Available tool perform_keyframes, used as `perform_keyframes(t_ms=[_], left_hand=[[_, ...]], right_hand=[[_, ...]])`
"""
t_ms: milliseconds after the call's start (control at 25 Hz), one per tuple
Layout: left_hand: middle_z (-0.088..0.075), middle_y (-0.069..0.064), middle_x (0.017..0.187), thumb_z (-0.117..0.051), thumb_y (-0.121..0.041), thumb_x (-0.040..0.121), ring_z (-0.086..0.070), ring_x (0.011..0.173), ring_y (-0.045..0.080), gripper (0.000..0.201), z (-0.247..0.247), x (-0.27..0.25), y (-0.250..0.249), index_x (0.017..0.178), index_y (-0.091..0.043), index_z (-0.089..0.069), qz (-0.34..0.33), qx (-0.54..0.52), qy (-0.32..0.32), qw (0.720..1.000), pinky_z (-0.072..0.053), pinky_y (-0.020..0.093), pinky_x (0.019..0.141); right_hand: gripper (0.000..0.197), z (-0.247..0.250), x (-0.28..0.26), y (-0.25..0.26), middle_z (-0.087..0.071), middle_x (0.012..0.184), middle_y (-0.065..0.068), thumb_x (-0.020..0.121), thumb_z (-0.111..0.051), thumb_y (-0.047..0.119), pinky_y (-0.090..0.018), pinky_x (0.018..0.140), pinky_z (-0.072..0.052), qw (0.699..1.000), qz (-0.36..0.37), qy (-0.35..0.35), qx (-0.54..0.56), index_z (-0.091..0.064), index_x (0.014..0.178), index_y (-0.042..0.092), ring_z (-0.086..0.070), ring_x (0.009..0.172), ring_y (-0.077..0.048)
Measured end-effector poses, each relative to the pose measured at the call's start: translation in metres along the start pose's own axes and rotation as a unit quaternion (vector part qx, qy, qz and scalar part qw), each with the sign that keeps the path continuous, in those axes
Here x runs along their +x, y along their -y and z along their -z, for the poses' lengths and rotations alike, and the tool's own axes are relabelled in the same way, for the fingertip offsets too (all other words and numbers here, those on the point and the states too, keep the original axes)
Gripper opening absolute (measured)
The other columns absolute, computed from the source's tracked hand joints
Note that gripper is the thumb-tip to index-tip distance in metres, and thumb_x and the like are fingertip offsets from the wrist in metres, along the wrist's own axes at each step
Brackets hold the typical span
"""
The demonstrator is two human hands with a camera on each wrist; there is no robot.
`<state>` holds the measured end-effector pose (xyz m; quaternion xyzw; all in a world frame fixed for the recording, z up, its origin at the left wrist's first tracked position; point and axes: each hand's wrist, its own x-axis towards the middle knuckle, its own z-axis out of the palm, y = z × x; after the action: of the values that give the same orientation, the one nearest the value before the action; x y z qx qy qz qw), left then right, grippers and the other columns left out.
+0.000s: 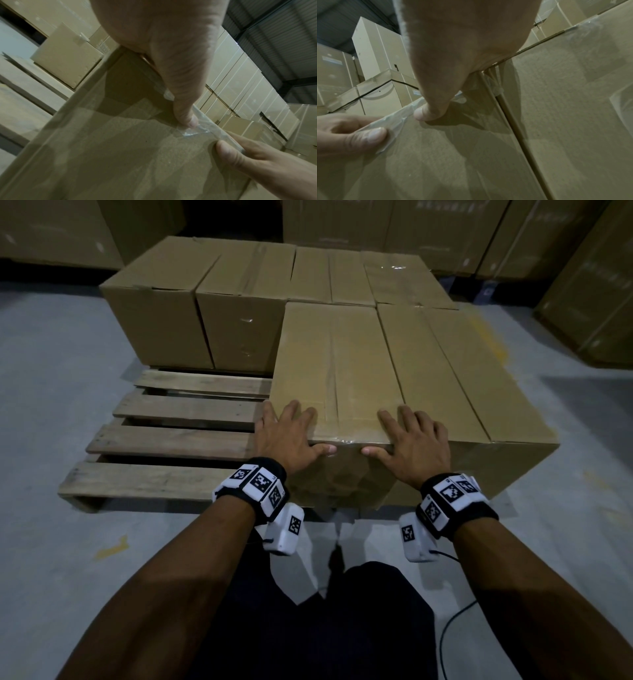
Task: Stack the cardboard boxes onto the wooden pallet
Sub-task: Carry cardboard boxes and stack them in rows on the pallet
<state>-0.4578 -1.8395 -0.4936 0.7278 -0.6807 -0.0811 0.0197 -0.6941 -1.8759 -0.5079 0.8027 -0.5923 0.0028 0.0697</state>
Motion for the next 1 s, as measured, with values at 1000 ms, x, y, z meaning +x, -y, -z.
perform_keyframes(t_ms=[1000], left_hand=[[-0.011, 0.002, 0.165, -0.045, -0.084, 0.079, -0.001, 0.148, 0.046, 0.095, -0.0047, 0.0083, 0.0033, 0.155, -0.034, -0.016, -0.015, 0.029, -0.003, 0.999, -0.017, 0.060, 0.117]], right_hand=[[0.086, 0.0014, 0.0027, -0.0003, -0.024, 0.158, -0.009, 0.085, -0.026, 0.084, -0.048, 0.109, -0.027, 1.000, -0.003, 0.003, -0.002, -0.019, 0.154, 0.033, -0.028, 0.139, -0.034]])
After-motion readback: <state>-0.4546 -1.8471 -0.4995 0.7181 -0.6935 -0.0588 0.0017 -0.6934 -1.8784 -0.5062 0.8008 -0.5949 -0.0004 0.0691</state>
